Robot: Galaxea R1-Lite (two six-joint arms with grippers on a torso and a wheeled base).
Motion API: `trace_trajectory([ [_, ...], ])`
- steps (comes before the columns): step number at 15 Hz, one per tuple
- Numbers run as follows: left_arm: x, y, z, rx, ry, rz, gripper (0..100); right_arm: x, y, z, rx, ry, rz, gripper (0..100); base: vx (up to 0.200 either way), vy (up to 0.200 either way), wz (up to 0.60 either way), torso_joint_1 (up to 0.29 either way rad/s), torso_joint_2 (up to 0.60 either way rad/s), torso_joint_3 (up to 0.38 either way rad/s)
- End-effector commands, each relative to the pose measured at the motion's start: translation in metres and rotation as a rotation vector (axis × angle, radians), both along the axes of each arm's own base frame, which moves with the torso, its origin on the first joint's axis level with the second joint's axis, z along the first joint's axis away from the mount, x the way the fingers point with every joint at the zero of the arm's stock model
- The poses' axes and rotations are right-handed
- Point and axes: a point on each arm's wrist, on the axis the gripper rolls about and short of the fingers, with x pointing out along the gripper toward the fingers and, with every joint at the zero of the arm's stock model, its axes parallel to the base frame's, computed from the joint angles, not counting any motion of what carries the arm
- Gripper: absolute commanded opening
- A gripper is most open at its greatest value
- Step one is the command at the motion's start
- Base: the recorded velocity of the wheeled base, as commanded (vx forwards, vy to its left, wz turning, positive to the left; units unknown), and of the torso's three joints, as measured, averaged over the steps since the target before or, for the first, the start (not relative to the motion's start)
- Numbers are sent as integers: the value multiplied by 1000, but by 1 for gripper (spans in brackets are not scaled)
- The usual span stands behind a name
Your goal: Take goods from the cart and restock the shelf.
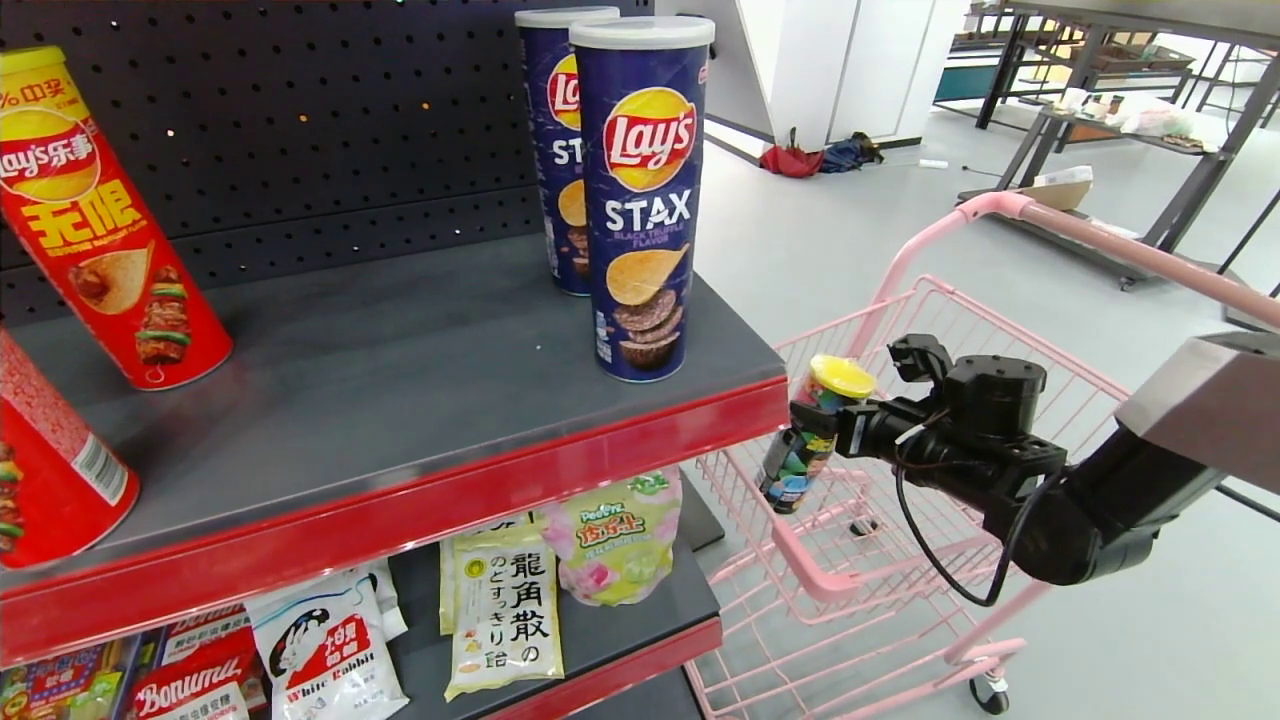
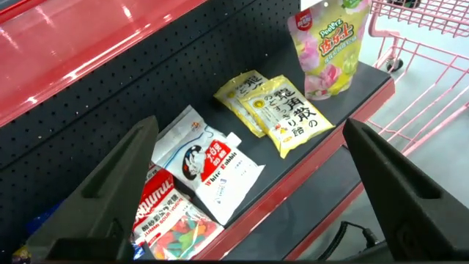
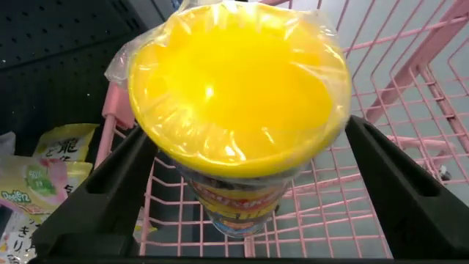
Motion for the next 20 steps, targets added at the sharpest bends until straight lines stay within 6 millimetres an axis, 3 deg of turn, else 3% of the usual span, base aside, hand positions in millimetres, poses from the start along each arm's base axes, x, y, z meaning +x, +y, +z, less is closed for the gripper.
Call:
trace_trajectory([
  [1, 0, 0, 0, -1, 1, 1, 100, 8, 2, -6, 1, -3, 1, 100, 0, 0, 0, 0, 0, 0],
  [6, 0, 0, 0, 0, 1, 2, 100, 14, 9, -16, 6, -41, 15, 100, 0, 0, 0, 0, 0, 0],
  [7, 0, 0, 0, 0, 1, 2, 100, 13, 11, -16, 8, -41, 18, 0, 0, 0, 0, 0, 0, 0],
  [14, 0, 0, 0, 0, 1, 1, 100, 11, 13, -13, 3, -70, 10, 0, 0, 0, 0, 0, 0, 0],
  [17, 0, 0, 0, -3, 2, 0, 100, -13, 1, 54, -35, -162, -34, 0, 0, 0, 0, 0, 0, 0],
  [18, 0, 0, 0, -4, 2, 0, 100, -18, -2, 66, -41, -174, -38, 0, 0, 0, 0, 0, 0, 0],
  [20, 0, 0, 0, -4, 2, 1, 100, -52, -18, 141, -82, -271, -61, 0, 0, 0, 0, 0, 0, 0],
])
